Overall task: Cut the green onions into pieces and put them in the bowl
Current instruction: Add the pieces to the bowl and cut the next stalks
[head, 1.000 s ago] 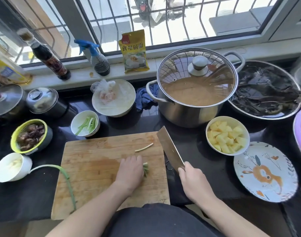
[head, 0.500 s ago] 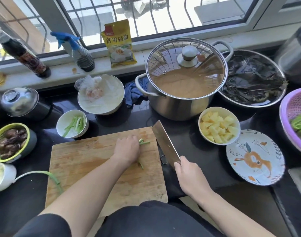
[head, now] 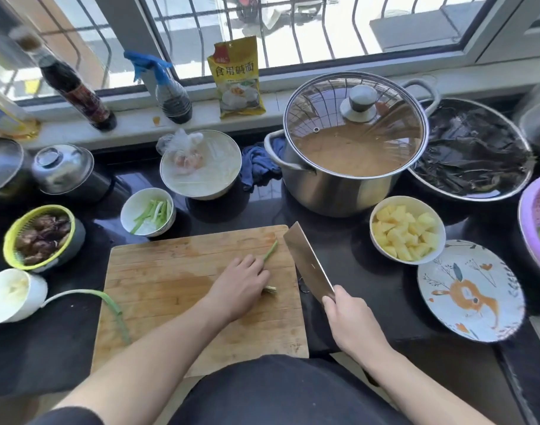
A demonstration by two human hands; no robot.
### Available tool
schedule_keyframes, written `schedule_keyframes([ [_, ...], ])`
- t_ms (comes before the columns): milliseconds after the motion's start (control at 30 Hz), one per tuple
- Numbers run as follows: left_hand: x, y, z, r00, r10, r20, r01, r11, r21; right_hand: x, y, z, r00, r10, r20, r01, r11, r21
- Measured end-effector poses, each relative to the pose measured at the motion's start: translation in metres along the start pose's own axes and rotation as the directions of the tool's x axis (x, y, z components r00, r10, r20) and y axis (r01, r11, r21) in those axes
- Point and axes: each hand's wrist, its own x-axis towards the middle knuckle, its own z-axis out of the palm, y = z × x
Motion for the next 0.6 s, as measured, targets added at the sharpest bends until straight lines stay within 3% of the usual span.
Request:
schedule_keyframes([
  [167,0.006,-0.011,-0.005,0.97,0.238,0.042,-0.241,0.965,0.106,-0.003,0.002,-0.005,1.0,-0.012,-0.015,0.012,1.0,-0.002],
  [333,0.0,0.003,-0.002,0.944,0.295,0.151,-0.315,0.94,0.132,-0.006,-0.002,-0.004,1.0,-0.009,-0.019,0.009,1.0,0.01],
  [367,-0.001,0.004,-0.001,0.96,0.23,0.162,-0.245,0.966,0.077,-0.007,-0.003,-0.004,1.0,-0.006,-0.022,0.007,1.0,0.013],
  [433,0.002,0.004,0.003,0.983,-0.079,0.163,0.113,0.971,-0.209,-0.007,-0.003,-0.004,0.999,-0.003,-0.035,0.004,1.0,0.027],
  [467,0.008,0.004,0.002,0.94,-0.269,0.207,0.331,0.866,-0.376,-0.008,-0.002,-0.005,0.999,-0.001,-0.043,0.003,1.0,0.031],
  [500,0.017,0.003,0.0,0.856,-0.424,0.296,0.517,0.693,-0.502,-0.008,0.0,-0.005,0.999,0.002,-0.049,0.0,0.999,0.033],
  [567,0.04,-0.001,-0.003,0.706,-0.574,0.416,0.679,0.381,-0.627,-0.009,0.004,-0.006,0.998,0.012,-0.058,-0.009,0.999,0.044],
  [600,0.051,-0.004,-0.004,0.676,-0.599,0.43,0.693,0.317,-0.648,-0.01,0.006,-0.006,0.998,0.018,-0.061,-0.015,0.999,0.048],
])
